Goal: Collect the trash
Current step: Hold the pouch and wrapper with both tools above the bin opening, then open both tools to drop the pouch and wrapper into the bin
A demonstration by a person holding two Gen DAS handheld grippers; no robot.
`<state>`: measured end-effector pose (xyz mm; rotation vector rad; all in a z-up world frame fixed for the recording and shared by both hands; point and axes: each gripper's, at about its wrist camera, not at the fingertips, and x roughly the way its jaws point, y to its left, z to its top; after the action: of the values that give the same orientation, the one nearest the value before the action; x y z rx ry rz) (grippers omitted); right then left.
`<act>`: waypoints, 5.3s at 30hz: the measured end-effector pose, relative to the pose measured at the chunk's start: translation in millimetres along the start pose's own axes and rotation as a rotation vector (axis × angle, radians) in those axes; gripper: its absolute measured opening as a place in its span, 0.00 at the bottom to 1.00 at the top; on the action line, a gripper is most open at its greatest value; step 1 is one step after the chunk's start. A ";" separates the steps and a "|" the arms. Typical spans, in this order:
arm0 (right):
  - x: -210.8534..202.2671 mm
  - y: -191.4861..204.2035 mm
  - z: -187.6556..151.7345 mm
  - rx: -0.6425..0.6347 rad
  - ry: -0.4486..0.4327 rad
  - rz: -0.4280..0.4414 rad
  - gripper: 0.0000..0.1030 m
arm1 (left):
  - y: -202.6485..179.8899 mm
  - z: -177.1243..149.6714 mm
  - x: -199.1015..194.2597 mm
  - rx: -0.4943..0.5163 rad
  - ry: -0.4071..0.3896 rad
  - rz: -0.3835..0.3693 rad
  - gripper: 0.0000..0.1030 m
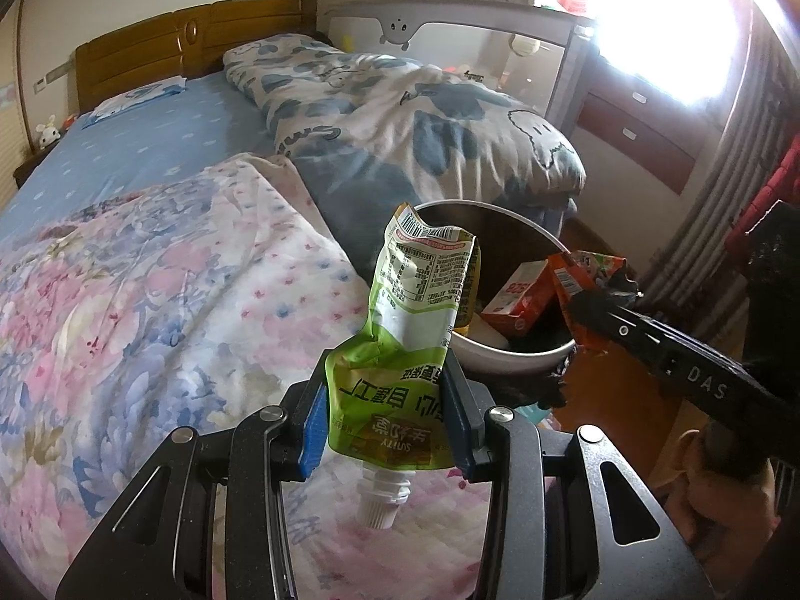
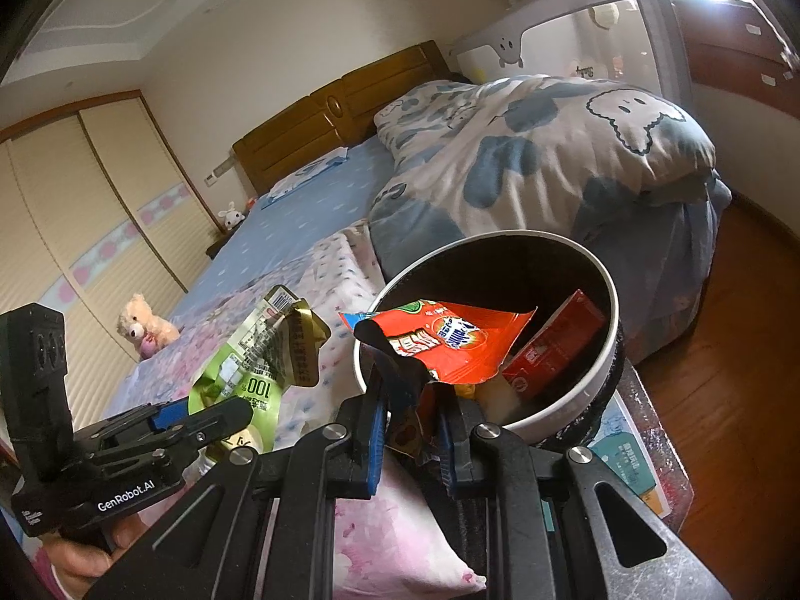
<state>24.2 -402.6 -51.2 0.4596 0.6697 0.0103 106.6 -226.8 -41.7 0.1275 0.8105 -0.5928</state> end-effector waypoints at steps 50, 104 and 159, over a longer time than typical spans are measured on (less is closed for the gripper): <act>26.4 -30.0 22.2 0.024 0.069 0.004 0.17 | -27.1 28.0 33.7 0.050 0.027 -0.015 0.37; 48.9 -40.3 39.8 0.024 0.119 0.009 0.17 | -35.0 47.4 55.9 0.073 0.042 -0.002 0.37; 37.0 -37.5 41.8 -0.004 0.144 -0.035 0.64 | -9.3 31.5 14.4 -0.022 0.021 0.021 0.55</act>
<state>73.3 -447.8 -60.0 0.4465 0.8186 0.0115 129.5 -251.3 -29.2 0.1218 0.8352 -0.5636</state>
